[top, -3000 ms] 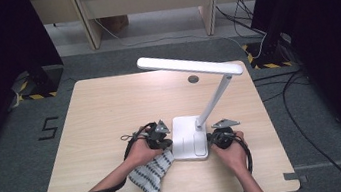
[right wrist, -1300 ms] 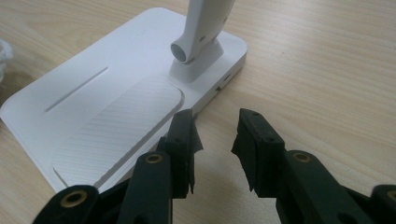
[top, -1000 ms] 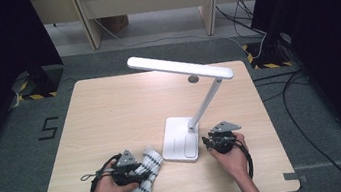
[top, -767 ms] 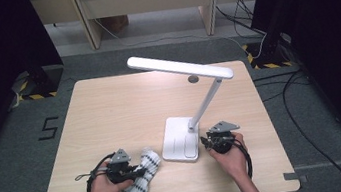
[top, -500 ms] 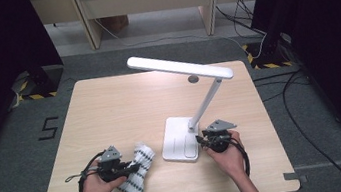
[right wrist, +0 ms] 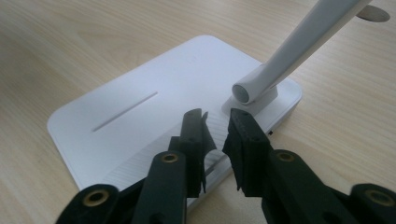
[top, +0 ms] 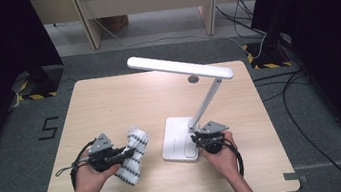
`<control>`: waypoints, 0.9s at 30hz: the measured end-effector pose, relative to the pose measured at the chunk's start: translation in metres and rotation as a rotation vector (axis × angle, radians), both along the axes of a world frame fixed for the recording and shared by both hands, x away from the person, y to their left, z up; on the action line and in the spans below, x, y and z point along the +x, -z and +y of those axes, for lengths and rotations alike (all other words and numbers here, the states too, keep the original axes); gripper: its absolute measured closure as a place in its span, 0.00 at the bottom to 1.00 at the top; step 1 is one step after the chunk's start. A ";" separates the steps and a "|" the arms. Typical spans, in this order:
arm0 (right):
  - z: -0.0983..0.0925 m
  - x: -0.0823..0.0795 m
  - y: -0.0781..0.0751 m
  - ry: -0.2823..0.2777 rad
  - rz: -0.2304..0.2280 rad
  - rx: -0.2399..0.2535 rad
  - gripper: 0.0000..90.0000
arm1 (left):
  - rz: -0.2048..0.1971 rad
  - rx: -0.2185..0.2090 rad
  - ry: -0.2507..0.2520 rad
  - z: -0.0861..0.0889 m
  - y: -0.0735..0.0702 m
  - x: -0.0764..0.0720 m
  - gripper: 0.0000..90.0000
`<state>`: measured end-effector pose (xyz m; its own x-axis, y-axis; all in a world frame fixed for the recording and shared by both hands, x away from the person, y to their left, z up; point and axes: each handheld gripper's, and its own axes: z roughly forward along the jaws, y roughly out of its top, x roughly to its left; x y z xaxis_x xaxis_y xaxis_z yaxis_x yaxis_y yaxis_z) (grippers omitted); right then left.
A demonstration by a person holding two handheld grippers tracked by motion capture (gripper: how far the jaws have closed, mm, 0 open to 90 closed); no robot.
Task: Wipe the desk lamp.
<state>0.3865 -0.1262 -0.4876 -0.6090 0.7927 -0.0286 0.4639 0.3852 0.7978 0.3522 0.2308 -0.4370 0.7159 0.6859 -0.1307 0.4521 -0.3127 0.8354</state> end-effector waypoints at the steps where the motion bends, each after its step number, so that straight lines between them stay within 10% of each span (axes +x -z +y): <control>1: 0.001 0.000 0.001 0.000 -0.006 0.004 0.91 | -0.010 -0.007 -0.001 0.000 -0.002 0.001 0.87; 19: 0.010 0.002 0.004 -0.010 -0.009 0.006 1.00 | -0.118 -0.038 -0.018 -0.003 -0.049 0.017 0.87; 27: 0.027 -0.019 -0.004 -0.110 0.006 -0.025 0.99 | -0.131 -0.032 -0.026 -0.003 -0.053 0.019 0.87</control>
